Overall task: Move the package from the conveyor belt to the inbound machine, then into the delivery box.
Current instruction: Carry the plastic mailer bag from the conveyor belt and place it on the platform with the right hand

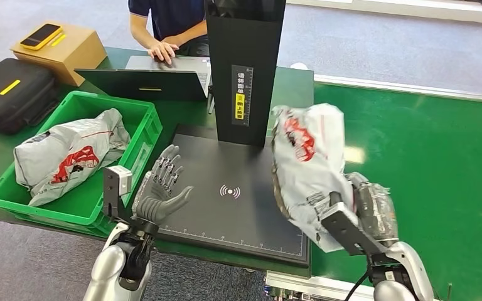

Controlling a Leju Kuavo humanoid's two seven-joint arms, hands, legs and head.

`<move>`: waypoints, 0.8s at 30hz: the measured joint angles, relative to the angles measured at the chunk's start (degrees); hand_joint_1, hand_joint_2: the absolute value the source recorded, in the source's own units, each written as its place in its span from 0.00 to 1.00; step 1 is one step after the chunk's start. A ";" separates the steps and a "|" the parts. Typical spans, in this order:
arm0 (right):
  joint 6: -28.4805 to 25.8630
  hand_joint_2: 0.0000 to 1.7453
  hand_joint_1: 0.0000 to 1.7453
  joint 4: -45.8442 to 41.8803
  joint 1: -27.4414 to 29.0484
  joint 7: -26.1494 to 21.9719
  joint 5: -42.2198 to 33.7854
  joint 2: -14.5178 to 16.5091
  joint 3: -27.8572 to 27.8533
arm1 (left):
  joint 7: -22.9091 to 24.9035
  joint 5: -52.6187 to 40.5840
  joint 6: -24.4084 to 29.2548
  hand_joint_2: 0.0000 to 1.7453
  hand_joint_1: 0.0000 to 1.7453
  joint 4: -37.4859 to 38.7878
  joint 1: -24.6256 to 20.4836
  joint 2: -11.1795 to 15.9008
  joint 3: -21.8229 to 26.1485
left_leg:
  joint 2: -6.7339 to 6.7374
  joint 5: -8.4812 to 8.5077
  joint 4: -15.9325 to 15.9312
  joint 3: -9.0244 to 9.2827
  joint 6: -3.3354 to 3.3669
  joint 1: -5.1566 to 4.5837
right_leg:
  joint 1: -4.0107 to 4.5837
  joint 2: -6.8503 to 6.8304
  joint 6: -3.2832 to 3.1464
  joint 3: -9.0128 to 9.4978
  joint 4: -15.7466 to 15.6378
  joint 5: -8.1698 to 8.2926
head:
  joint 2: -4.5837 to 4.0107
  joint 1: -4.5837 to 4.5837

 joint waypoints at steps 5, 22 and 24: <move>7.71 1.00 1.00 7.09 -6.55 0.42 2.29 -8.79 12.64 | -0.12 -0.05 0.97 1.00 0.00 -0.02 -0.20 0.64 0.09 | 0.02 0.01 0.01 -0.01 0.02 -0.01 | -0.01 0.03 0.05 0.00 0.00 0.03 | 0.02 0.01; -19.64 1.00 1.00 19.17 -29.45 -7.57 1.93 -17.81 44.62 | -0.12 0.87 2.91 1.00 0.00 0.11 -1.92 1.06 0.03 | 0.01 0.07 0.04 0.01 0.02 0.00 | -0.01 0.01 0.05 -0.03 0.01 0.05 | 0.01 0.01; -23.91 1.00 1.00 18.66 -29.29 -7.57 2.74 -18.12 45.24 | -0.30 1.08 2.58 1.00 0.00 0.44 -2.21 1.09 -0.02 | 0.01 0.07 0.04 0.01 0.02 0.00 | -0.02 0.01 0.06 -0.03 0.01 0.05 | 0.00 0.01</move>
